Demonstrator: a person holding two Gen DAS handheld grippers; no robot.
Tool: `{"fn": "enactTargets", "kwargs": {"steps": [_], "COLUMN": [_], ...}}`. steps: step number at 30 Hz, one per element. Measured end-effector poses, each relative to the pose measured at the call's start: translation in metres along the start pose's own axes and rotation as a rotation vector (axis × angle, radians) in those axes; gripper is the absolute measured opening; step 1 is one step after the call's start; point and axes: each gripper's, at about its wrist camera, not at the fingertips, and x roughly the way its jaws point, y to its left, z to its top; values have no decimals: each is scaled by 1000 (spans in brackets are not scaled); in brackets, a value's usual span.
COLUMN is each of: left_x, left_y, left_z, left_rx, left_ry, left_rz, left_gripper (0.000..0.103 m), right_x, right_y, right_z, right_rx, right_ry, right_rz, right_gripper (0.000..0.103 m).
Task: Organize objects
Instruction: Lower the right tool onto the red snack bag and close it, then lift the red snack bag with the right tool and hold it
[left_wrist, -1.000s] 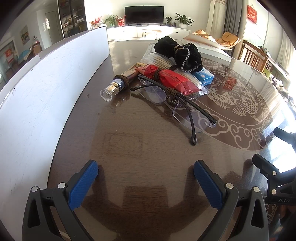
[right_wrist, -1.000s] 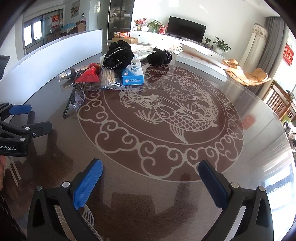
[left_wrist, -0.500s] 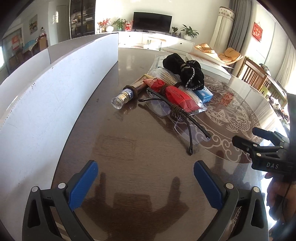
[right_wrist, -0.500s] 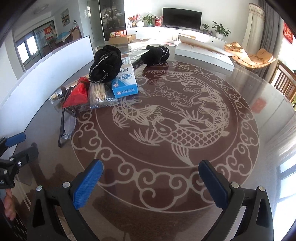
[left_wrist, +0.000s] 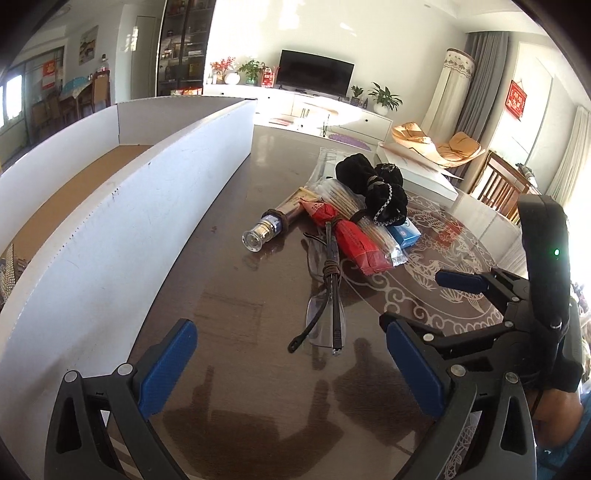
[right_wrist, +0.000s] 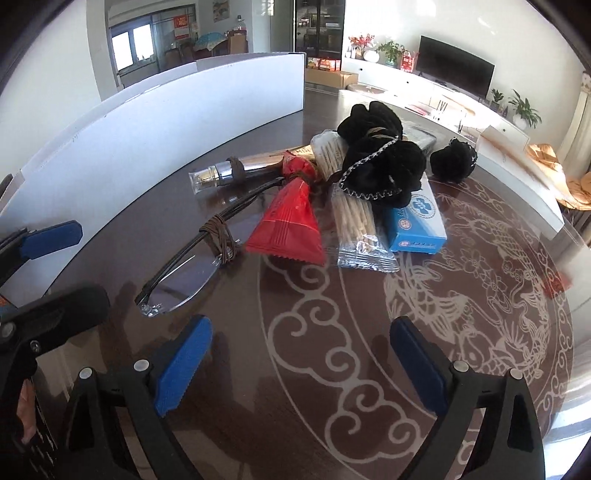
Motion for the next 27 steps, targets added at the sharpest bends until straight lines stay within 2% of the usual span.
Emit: {"fn": "enactTargets", "kwargs": {"steps": [2, 3, 5, 6, 8, 11, 14, 18, 22, 27], "left_x": [3, 4, 7, 7, 8, 8, 9, 14, 14, 15], "left_y": [-5, -7, -11, -12, -11, -5, 2, 1, -5, -9], "left_z": [0, -1, -2, -3, -4, -3, -2, -2, -3, -3], "left_rx": [21, 33, 55, 62, 64, 39, 6, 8, 38, 54], "left_ry": [6, 11, 21, 23, 24, 26, 30, 43, 41, 46], "left_rz": [5, 12, 28, 41, 54, 54, 38, 34, 49, 55], "left_gripper": [103, 103, 103, 103, 103, 103, 103, 103, 103, 103], "right_x": [-10, -11, -4, 2, 22, 49, 58, 49, 26, -10], "right_y": [-3, -1, 7, 12, 22, 21, 10, 13, 12, -9], "right_z": [14, 24, 44, 52, 68, 80, 79, 64, 37, -13], "right_rx": [-14, -27, -65, -85, -127, -102, -24, -53, -51, 7], "right_ry": [-37, -46, -37, -25, 16, 91, 123, 135, 136, 115], "right_rz": [1, 12, 38, 49, 51, 53, 103, 112, 98, 51], "right_gripper": [78, 75, 64, 59, 42, 28, 27, 22, 20, 20]}}
